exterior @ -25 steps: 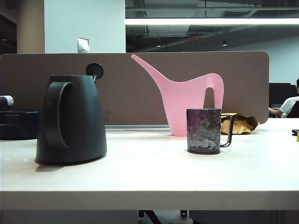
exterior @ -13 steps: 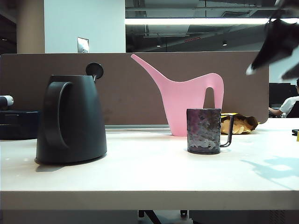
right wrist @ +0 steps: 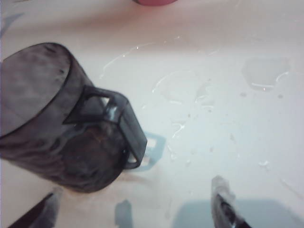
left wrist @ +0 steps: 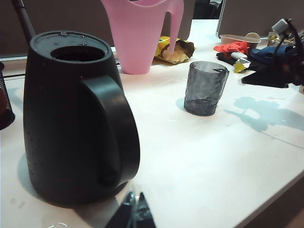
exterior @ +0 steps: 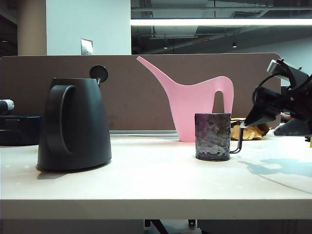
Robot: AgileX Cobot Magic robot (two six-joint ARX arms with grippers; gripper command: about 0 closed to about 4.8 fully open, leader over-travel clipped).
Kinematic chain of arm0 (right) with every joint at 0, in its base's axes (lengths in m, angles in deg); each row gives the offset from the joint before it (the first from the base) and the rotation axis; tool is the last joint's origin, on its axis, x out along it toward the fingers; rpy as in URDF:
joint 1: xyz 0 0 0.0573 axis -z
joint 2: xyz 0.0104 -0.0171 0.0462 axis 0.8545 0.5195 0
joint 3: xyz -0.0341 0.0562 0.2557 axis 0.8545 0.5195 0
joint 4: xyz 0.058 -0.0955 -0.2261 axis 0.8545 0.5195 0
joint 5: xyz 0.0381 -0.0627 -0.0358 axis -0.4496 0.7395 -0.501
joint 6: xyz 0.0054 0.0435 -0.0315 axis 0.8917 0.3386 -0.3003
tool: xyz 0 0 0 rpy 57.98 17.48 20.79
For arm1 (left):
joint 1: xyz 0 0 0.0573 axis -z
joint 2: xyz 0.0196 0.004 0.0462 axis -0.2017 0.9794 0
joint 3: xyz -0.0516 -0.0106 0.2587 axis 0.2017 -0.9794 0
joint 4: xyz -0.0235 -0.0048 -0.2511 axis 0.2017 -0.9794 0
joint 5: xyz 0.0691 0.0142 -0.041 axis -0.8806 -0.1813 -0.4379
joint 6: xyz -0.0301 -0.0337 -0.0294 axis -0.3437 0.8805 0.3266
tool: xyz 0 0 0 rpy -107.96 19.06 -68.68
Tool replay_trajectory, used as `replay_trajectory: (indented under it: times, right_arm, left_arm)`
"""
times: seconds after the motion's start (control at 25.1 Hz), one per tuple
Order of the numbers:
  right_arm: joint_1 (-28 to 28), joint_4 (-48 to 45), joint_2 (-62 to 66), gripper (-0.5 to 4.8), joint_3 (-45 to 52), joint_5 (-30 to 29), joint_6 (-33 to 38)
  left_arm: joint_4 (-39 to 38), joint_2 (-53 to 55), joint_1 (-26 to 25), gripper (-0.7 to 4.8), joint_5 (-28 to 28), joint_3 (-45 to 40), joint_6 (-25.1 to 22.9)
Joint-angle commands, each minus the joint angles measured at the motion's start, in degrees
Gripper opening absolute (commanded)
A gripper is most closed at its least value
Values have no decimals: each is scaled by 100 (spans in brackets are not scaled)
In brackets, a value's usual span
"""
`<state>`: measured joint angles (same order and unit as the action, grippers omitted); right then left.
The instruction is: Pour the water from the cup into the kettle.
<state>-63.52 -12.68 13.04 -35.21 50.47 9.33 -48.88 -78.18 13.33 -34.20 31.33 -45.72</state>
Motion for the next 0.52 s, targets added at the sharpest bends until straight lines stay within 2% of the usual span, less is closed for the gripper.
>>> replay_trajectory:
  times: [0.04,0.24,0.52]
  right_arm:
    - [-9,-433,225,411,-13,-4,48]
    - [-9,-848,483,409,-33,2,70]
    - [-46,-859,896,409,-365,17,195]
  left_arm:
    - [76,4,0,-5,26,15,17]
    - [76,4,2,-5,26,15,17]
    - [76,4,0,-5,26,13,17]
